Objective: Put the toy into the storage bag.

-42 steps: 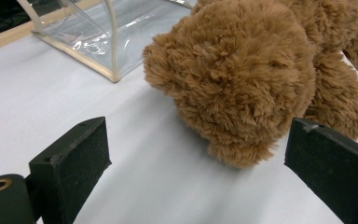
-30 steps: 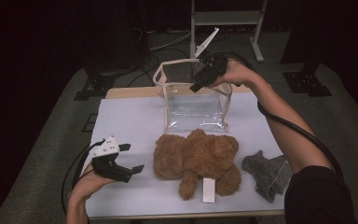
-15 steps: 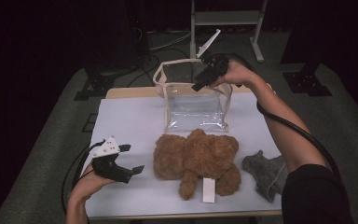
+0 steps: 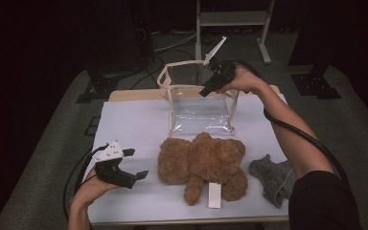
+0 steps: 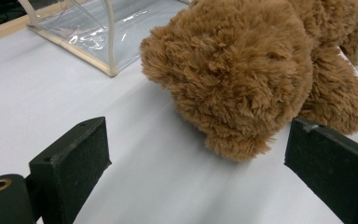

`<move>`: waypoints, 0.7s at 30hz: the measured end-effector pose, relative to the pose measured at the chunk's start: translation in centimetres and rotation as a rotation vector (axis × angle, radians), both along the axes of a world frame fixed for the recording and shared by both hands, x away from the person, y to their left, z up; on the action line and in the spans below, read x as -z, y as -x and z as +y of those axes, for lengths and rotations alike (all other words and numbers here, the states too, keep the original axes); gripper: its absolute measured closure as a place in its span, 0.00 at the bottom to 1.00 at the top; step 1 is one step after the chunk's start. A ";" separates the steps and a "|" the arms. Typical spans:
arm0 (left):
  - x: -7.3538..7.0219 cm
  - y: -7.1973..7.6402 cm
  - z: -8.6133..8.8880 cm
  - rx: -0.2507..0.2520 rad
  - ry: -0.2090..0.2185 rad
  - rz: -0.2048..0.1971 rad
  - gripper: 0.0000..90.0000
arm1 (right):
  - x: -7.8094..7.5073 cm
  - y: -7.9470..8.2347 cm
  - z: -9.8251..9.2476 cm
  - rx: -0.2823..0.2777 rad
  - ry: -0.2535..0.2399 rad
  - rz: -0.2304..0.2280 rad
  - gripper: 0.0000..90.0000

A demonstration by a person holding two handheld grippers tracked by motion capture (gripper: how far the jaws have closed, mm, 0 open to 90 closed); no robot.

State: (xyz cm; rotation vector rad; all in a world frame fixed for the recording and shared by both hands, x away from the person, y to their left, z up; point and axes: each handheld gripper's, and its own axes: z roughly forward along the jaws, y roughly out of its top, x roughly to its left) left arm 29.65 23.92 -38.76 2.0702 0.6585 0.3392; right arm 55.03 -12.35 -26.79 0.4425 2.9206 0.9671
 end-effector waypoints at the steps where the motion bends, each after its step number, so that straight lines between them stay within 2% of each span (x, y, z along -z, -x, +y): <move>1: 0.0 0.0 0.0 0.001 0.000 0.000 0.06 | 0.1 0.1 0.0 -0.002 0.001 0.001 0.71; 7: 0.1 0.0 -0.1 0.005 -0.002 0.006 0.06 | 0.5 0.2 -0.1 -0.004 0.021 -0.001 0.85; 9: 0.1 0.0 -0.1 0.006 -0.003 0.006 0.06 | 0.6 0.4 -0.1 0.000 0.030 0.013 0.92; 10: 0.1 0.0 -0.1 0.004 0.000 0.005 0.06 | 0.6 0.4 -0.1 -0.001 0.038 0.003 0.94; 21: 0.0 0.2 0.0 0.001 0.009 0.001 0.06 | 0.6 1.8 -0.2 -0.030 0.038 0.011 0.97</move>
